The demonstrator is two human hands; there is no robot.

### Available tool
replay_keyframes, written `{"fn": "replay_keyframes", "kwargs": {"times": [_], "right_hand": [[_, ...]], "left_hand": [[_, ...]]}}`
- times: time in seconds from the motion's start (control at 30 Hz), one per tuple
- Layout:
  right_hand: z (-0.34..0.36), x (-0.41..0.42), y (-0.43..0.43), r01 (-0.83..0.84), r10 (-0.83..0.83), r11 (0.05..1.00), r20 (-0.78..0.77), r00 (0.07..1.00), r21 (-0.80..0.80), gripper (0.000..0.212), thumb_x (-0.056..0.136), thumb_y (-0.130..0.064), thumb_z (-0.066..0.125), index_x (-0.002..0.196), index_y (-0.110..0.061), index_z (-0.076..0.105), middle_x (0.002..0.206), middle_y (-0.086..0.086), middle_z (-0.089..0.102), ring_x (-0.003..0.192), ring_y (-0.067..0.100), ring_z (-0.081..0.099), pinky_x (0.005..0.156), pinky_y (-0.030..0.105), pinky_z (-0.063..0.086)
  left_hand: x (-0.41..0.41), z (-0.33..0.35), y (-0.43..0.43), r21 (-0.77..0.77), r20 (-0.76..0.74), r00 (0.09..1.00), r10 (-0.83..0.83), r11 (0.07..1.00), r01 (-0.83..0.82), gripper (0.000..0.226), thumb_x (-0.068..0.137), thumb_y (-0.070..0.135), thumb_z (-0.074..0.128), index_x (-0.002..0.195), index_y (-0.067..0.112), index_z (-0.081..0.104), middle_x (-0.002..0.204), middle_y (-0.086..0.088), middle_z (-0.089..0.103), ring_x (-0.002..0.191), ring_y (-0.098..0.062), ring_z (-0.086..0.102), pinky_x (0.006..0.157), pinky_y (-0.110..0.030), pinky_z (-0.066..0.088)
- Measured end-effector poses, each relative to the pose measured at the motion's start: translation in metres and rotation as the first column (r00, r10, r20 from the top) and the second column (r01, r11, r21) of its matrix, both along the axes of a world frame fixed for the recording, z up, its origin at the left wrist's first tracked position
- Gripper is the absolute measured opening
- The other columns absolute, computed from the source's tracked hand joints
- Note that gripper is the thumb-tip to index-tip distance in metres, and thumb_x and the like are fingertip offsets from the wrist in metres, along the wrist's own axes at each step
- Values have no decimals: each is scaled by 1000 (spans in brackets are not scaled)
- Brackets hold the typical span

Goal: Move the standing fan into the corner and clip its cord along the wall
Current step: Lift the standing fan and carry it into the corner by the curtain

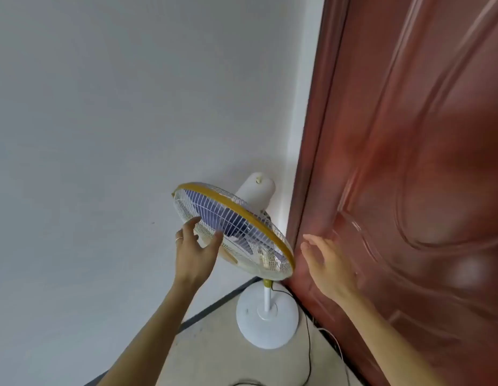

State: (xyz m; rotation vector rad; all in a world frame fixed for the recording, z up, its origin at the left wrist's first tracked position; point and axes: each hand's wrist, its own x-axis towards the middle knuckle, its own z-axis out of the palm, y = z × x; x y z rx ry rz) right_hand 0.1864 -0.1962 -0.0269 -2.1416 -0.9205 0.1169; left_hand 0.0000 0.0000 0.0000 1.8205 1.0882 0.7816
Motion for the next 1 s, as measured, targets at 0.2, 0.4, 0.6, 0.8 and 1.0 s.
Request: {"fn": "replay_keyframes", "kwargs": {"times": [0.2, 0.4, 0.6, 0.8, 1.0], "right_hand": [[-8, 35, 55, -88, 82, 992, -75, 994, -86, 36, 99, -46, 41, 127, -32, 59, 123, -9, 61, 105, 4, 52, 87, 22, 37], [-16, 90, 102, -132, 120, 985, -108, 987, -113, 37, 99, -44, 44, 130, -29, 57, 126, -7, 59, 110, 6, 52, 90, 24, 38], [-12, 142, 183, -194, 158, 976, -285, 945, -103, 58, 98, -57, 36, 141, -21, 47, 145, 6, 50, 129, 23, 49, 101, 32, 38], [-5, 164, 251, -336, 237, 941, -613, 753, -49, 45, 88, -60, 54, 127, -37, 55, 128, -2, 52, 111, 25, 54, 88, 46, 51], [-14, 171, 249, -485, 331, 875, -751, 571, 17, 37, 89, -45, 60, 124, -40, 48, 116, -3, 55, 97, 21, 58, 86, 49, 53]], "left_hand": [[51, 14, 24, -121, 124, 988, 88, 990, -73, 97, 76, 64, 69, 151, 31, 18, 154, -13, 27, 139, -33, 33, 111, -52, 34], [100, 5, 28, -186, 204, 945, 256, 958, -220, 116, 52, 66, 77, 145, 45, 11, 160, 0, 6, 145, -35, 23, 112, -57, 33], [88, -10, 36, -167, 252, 924, 289, 953, -252, 102, 51, 37, 79, 134, 54, 22, 151, 2, 17, 134, -29, 32, 106, -49, 42], [61, -14, 33, -165, 187, 933, 307, 946, -279, 89, 55, 20, 79, 126, 54, 39, 129, 8, 40, 118, -20, 48, 93, -44, 54], [46, -11, 16, -134, 165, 932, 324, 943, -304, 80, 57, 11, 76, 124, 46, 52, 134, 5, 50, 118, -11, 51, 82, -18, 51]]}}
